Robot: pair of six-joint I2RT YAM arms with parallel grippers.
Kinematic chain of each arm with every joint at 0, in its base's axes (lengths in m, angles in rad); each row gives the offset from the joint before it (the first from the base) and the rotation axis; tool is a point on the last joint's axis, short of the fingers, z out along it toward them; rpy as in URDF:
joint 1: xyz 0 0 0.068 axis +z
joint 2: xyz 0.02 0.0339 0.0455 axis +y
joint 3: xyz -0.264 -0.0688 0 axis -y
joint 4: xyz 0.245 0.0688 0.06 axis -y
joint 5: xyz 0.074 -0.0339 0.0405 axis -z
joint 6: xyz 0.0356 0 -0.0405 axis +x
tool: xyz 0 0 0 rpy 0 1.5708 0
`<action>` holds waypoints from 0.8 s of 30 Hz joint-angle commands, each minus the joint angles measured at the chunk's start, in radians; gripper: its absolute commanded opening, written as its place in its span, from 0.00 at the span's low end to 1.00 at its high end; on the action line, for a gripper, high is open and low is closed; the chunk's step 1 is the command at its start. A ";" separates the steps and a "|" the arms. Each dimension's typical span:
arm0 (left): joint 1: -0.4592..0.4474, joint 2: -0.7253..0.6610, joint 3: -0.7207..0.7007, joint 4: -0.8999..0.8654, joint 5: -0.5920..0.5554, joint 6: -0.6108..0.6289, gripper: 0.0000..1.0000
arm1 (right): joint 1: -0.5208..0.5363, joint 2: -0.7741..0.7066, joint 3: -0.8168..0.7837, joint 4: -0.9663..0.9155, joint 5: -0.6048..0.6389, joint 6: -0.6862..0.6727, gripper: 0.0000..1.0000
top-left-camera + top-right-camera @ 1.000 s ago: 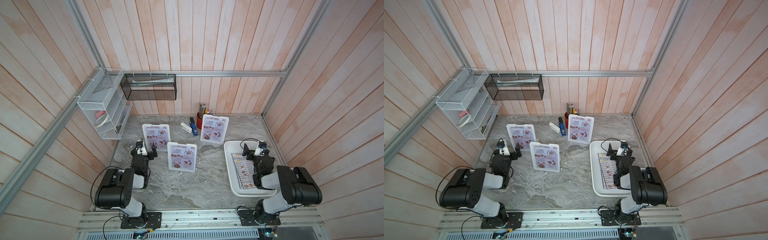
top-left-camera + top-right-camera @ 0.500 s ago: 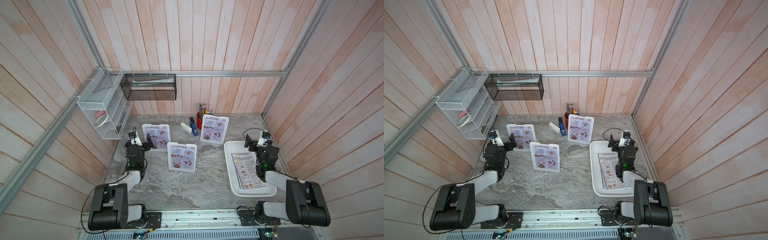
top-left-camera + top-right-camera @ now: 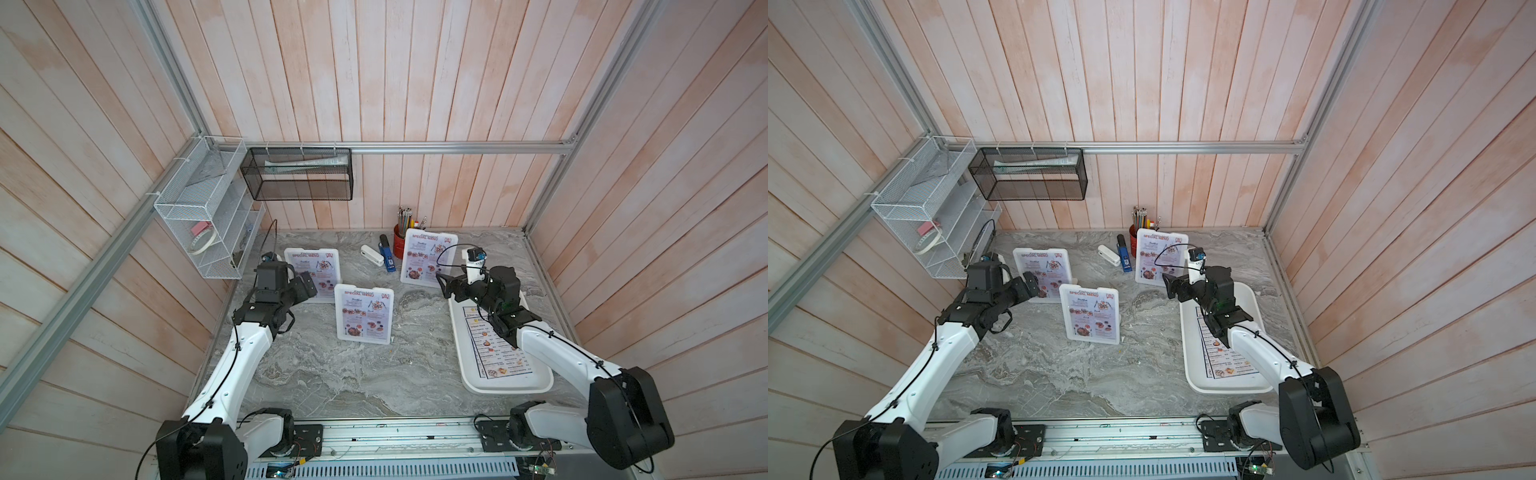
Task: Replace the menus in the menu holders
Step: Move the menu holder to the center of the board.
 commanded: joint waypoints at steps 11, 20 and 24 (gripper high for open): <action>-0.247 -0.096 -0.213 -0.083 0.117 -0.222 1.00 | 0.061 0.066 0.136 -0.146 -0.063 0.023 0.91; -0.356 0.076 -0.161 0.074 0.033 -0.254 1.00 | 0.078 0.052 0.147 -0.200 -0.062 0.028 0.91; -0.355 0.153 -0.124 0.124 0.035 -0.227 1.00 | 0.092 0.036 0.167 -0.257 -0.044 0.011 0.91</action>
